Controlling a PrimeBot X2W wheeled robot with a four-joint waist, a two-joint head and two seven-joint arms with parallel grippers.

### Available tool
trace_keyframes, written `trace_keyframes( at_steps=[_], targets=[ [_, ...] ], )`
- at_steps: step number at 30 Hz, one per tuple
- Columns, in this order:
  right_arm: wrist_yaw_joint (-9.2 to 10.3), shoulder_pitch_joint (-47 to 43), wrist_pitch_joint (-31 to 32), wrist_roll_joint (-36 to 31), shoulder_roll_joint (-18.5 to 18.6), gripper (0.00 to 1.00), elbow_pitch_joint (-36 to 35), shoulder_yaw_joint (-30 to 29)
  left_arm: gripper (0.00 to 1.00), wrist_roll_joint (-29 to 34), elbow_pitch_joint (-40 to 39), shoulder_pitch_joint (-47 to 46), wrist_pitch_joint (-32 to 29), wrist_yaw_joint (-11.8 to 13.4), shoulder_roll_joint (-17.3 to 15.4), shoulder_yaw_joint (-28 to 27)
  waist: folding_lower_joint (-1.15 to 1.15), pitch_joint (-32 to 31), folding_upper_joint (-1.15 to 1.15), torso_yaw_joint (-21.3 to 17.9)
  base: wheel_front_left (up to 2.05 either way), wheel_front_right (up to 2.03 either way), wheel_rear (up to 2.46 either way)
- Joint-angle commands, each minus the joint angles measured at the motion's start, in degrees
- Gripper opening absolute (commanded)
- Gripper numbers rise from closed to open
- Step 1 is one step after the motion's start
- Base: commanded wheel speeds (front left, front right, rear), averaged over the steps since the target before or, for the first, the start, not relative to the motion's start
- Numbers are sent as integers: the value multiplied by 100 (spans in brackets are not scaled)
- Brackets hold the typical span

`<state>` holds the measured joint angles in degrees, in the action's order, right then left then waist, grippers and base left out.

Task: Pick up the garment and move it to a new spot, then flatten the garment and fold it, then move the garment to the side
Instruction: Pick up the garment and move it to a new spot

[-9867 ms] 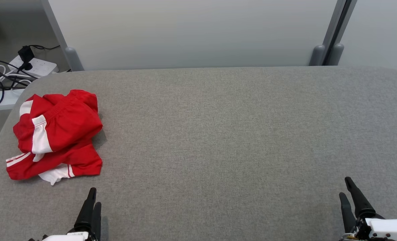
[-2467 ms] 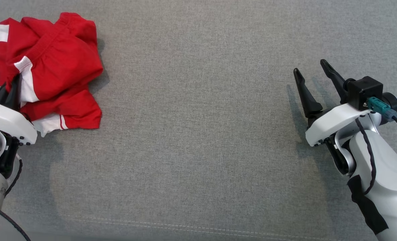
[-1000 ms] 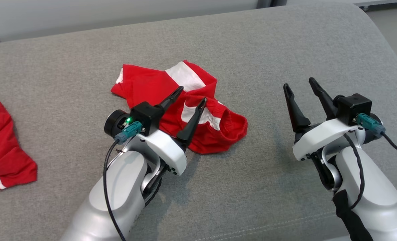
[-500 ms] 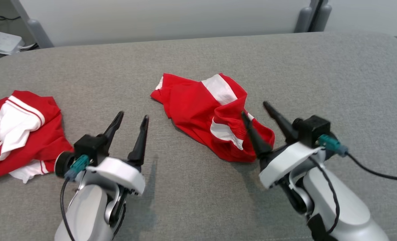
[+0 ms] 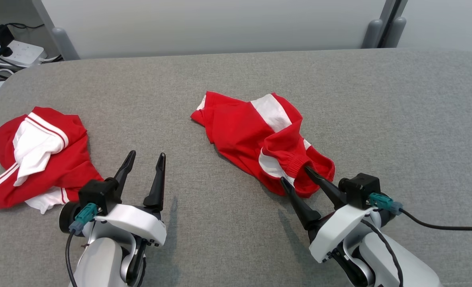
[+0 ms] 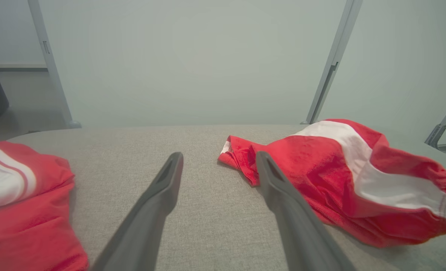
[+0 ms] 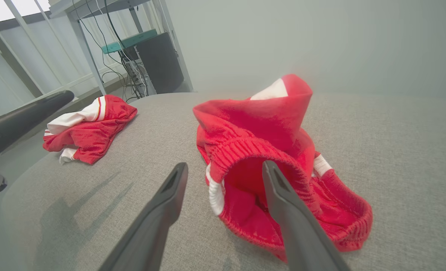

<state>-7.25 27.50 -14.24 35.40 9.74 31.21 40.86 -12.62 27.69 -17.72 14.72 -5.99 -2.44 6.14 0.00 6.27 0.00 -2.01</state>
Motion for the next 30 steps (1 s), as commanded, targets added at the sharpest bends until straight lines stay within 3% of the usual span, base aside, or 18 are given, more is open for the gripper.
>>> trace_keyframes(
  at_steps=[1, 9, 10, 11, 17, 27, 30],
  targets=[
    [-24, -18, -76, 32, -34, 100, -3, 61, 100, 40, -156, -75, 28, -42, -54, -196, 0, 16, 0, 28, 0, 0, 0],
    [-24, 66, -76, 62, -127, 100, 220, 175, 100, -133, -142, -116, 28, -69, -45, -37, 0, 77, 0, 176, 0, 0, 0],
    [-24, 108, -76, 46, -141, 45, 276, 179, 100, -150, -136, -115, 28, -70, -45, -34, 0, 81, 0, 191, 0, 0, 0],
    [-24, 153, -76, 46, -166, 3, 345, 168, 100, -161, -133, -114, 28, -70, -45, -32, 0, 87, 0, 201, 0, 0, 0],
    [-24, 369, -76, 59, -177, 0, 460, -273, 100, -210, -122, -143, 28, -51, -44, -11, 0, 124, 0, 195, 0, 0, 0],
    [-24, 187, -76, 117, 729, 0, 677, -637, 100, -224, -73, -384, 28, -79, -44, 156, 0, 277, 0, -151, 0, 0, 0],
    [-24, 199, -76, 176, 795, 0, 1041, -676, 100, -162, 51, -569, 28, -98, -44, 310, 0, 340, 0, -249, 0, 0, 0]
  ],
)
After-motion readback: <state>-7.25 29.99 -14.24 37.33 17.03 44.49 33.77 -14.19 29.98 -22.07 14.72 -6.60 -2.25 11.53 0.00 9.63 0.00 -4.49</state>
